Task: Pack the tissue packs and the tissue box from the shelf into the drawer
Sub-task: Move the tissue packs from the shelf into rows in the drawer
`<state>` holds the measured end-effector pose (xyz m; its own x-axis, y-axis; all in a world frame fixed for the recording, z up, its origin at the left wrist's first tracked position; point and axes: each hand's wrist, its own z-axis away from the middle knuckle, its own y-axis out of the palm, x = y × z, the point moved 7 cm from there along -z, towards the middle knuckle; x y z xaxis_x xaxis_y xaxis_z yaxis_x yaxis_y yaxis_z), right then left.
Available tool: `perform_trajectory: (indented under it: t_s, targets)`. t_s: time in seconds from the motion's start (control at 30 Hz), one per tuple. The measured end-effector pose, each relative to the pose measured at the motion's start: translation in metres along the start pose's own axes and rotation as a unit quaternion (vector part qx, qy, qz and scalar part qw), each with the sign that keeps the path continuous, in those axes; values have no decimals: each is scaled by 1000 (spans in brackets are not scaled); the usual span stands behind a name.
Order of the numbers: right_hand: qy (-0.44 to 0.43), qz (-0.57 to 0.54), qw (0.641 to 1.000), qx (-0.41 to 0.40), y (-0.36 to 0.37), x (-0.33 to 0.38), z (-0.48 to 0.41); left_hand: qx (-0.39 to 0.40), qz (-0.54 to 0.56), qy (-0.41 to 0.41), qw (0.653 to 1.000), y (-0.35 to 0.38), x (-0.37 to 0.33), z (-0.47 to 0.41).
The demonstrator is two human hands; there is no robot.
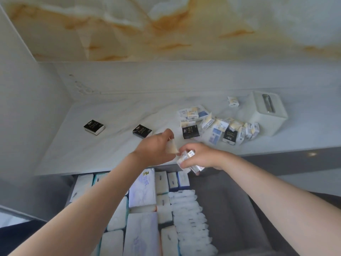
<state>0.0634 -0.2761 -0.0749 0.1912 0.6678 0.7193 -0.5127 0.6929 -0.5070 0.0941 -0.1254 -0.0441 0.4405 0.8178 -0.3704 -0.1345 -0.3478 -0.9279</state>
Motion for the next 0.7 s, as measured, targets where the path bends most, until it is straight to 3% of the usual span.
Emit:
perform_trajectory:
  t_s: [0.13,0.27,0.47,0.7]
  targets:
    - [83,39,992,88,3,-35,25,103,63,-68,990,33,-26,25]
    - [118,107,987,20,-2,-75,35,220,132,-99,961,81,-39,47]
    - [175,114,978,-21,9,-138,40,232,147,-167,947,138,-50,43]
    - [210,47,976,-27,8,-176,7,225,129,-137,956,186,-65,-3]
